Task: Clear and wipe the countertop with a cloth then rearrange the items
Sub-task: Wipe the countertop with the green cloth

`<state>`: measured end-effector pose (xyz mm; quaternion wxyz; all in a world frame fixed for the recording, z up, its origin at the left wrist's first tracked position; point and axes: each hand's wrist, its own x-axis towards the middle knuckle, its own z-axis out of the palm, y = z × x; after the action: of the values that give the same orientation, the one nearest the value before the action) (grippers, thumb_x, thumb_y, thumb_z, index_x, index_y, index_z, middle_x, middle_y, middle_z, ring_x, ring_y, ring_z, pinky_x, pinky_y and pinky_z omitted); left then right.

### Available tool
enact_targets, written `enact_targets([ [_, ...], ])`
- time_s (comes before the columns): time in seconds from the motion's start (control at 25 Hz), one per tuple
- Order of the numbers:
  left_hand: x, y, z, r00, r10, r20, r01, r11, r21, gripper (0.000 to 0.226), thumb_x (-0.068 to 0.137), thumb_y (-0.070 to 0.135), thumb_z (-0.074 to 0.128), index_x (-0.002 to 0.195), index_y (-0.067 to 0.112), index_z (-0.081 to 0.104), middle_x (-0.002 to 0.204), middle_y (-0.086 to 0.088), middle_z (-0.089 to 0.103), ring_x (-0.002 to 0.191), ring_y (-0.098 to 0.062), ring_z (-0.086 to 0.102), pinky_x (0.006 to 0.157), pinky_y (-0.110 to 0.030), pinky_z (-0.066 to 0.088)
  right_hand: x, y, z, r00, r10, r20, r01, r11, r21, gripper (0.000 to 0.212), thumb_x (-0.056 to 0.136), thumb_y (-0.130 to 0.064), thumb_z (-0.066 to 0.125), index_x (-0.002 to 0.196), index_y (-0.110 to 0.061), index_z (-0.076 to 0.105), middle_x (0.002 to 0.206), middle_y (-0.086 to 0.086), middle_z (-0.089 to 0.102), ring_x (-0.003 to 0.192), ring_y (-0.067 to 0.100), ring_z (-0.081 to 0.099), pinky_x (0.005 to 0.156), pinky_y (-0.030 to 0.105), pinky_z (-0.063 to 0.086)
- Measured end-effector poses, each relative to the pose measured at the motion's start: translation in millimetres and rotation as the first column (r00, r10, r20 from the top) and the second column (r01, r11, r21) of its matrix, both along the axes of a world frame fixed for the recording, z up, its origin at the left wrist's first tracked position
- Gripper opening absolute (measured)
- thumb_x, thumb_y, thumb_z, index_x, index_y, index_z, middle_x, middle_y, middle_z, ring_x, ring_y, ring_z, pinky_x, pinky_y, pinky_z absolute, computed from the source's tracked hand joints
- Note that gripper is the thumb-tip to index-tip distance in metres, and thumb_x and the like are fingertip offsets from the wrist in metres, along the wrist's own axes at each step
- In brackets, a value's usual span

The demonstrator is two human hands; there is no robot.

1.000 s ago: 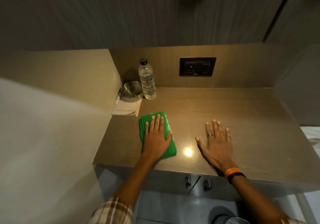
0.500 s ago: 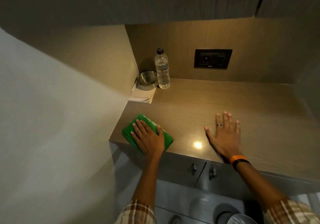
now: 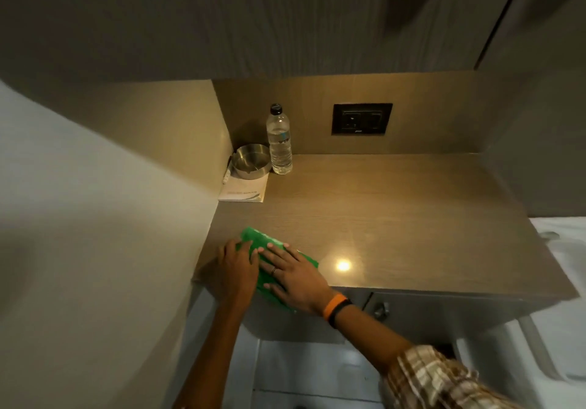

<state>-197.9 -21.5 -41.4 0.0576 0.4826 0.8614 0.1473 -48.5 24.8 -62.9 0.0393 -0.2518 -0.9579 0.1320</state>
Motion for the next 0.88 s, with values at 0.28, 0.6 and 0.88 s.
enact_targets([
  [0.28,80,-14,4,0.97,-0.187,0.156,0.149,0.962,0.227,0.018,0.079,0.018,0.082,0.092,0.007,0.079,0.091,-0.017,0.067,0.09,-0.037,0.063,0.079,-0.044,0.051,119,26,8,0.983,-0.104,-0.154,0.067,0.971,-0.228,0.062,0.072,-0.016,0.053,0.132,-0.03,0.06,0.154,-0.016,0.041,0.149,-0.002,0.019,0.127,0.04,0.001],
  [0.6,184,21,6,0.899,-0.325,0.294,0.296,0.945,0.14,0.032,0.093,0.033,0.064,0.123,0.022,0.067,0.12,0.0,0.056,0.117,-0.02,0.048,0.101,-0.03,0.035,217,23,26,0.717,-0.653,-0.244,0.548,0.744,-0.382,0.037,0.075,0.003,0.051,0.089,-0.019,0.079,0.121,-0.008,0.072,0.13,0.004,0.054,0.124,0.051,0.017],
  [0.88,194,46,7,0.883,-0.144,0.447,0.108,0.989,0.106,0.032,0.086,0.015,0.075,0.117,0.02,0.067,0.121,-0.01,0.063,0.112,-0.027,0.06,0.084,-0.029,0.043,228,0,16,0.33,-0.944,0.017,0.944,0.329,-0.029,0.045,0.093,-0.057,0.051,0.131,-0.033,0.055,0.125,-0.001,0.055,0.118,0.022,0.045,0.098,0.046,0.033],
])
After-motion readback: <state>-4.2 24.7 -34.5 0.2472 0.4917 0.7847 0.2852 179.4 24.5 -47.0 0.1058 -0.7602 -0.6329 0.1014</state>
